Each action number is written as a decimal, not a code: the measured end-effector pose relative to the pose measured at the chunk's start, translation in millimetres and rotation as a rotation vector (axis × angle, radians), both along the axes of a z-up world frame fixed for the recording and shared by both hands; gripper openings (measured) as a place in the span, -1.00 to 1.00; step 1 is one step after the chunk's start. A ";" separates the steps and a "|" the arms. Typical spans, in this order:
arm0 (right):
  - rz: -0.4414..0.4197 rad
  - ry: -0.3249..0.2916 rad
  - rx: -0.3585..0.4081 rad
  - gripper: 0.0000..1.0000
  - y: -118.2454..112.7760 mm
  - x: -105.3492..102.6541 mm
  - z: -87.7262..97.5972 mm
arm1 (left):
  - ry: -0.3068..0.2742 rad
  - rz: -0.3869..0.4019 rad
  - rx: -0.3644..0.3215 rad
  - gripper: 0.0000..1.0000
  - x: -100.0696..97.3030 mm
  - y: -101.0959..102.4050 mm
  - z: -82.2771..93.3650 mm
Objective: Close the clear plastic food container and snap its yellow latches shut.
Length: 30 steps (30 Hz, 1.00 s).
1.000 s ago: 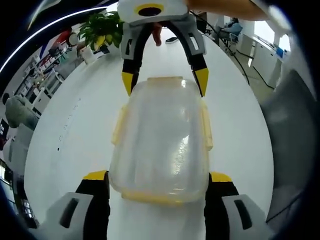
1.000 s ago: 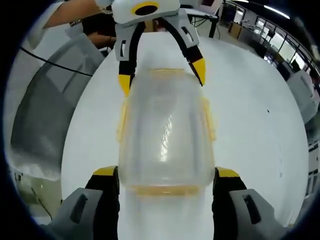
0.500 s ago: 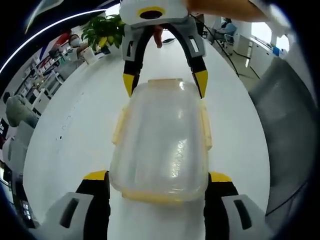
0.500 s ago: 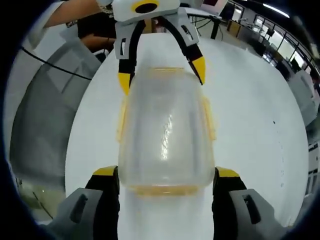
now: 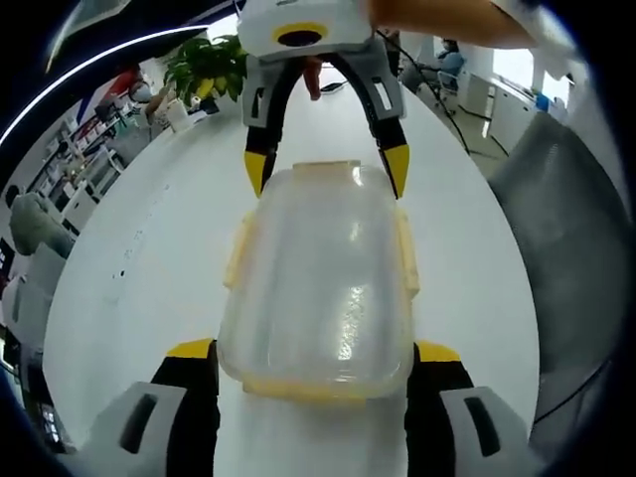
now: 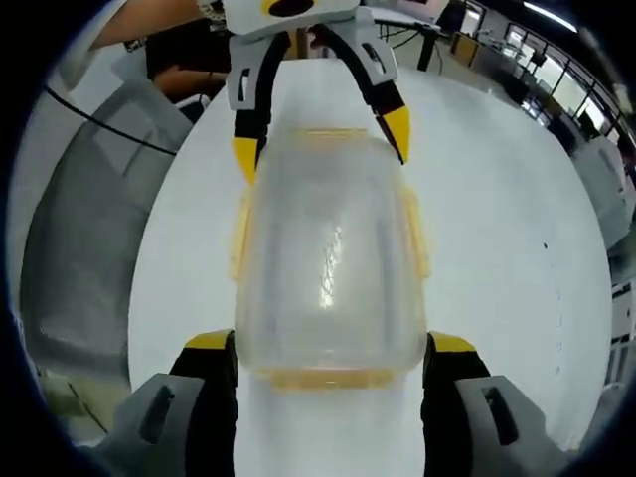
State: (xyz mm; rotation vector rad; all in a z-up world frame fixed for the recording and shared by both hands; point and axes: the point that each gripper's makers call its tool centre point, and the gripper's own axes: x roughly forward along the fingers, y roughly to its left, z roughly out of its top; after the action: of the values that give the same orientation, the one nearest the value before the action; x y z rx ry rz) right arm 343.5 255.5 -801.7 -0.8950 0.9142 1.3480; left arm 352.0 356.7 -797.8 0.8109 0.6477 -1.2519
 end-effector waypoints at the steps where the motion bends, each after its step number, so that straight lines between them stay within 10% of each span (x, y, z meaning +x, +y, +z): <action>1: 0.000 0.001 -0.002 0.46 0.0 2.4 -0.1 | 0.001 -0.002 -0.001 0.48 2.5 -0.1 0.0; 30: -0.006 -0.008 -0.035 0.46 -4.5 63.7 -0.4 | 0.003 -0.023 0.019 0.47 72.4 -2.4 -2.1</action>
State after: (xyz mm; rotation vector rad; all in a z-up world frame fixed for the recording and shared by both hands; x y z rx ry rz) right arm 407.2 251.0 -802.1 -0.9235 0.9366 1.3263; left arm 424.4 354.3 -800.0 0.8345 0.6549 -1.2699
